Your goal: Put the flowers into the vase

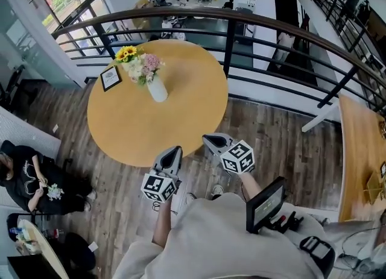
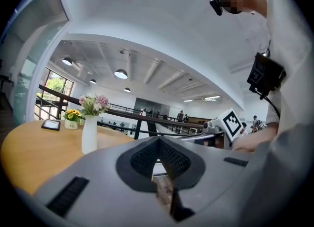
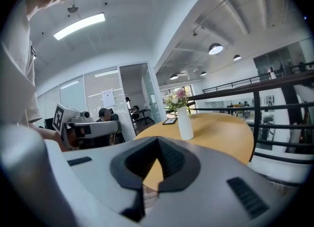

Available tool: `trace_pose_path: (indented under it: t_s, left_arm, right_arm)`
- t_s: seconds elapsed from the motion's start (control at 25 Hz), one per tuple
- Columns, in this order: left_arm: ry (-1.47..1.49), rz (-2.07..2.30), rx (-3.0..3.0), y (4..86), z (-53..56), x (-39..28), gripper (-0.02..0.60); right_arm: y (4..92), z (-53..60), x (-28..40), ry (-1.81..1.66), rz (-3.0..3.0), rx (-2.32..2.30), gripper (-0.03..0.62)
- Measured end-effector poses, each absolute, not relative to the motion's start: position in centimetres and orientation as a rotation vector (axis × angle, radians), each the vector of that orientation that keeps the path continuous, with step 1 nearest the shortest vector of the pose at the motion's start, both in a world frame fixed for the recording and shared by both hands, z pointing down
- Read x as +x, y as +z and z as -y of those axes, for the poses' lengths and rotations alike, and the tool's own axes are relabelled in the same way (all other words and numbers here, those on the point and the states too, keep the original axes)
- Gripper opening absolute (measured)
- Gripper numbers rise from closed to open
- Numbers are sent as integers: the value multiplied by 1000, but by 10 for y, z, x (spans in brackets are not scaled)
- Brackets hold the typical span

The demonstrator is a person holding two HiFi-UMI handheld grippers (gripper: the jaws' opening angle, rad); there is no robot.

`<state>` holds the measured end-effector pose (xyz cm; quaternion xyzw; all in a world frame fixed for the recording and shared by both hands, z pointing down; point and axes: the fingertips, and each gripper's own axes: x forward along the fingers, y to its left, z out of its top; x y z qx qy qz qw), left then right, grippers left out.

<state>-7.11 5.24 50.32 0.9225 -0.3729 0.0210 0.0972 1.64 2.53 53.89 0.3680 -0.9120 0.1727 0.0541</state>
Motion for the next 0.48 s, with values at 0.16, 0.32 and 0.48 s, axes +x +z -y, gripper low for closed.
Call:
trace_pose_path:
  t_s: [0.16, 0.32, 0.48]
  left_arm:
    - [59, 1140, 2704, 506, -57, -74, 6]
    - [58, 1159, 2700, 507, -56, -76, 6]
    - [64, 1163, 2699, 510, -55, -79, 6]
  right_arm:
    - [541, -26, 12, 533, 2785, 1079, 6]
    - [544, -24, 6, 531, 2795, 1051, 6]
    - [545, -23, -1, 522, 2806, 1031, 6]
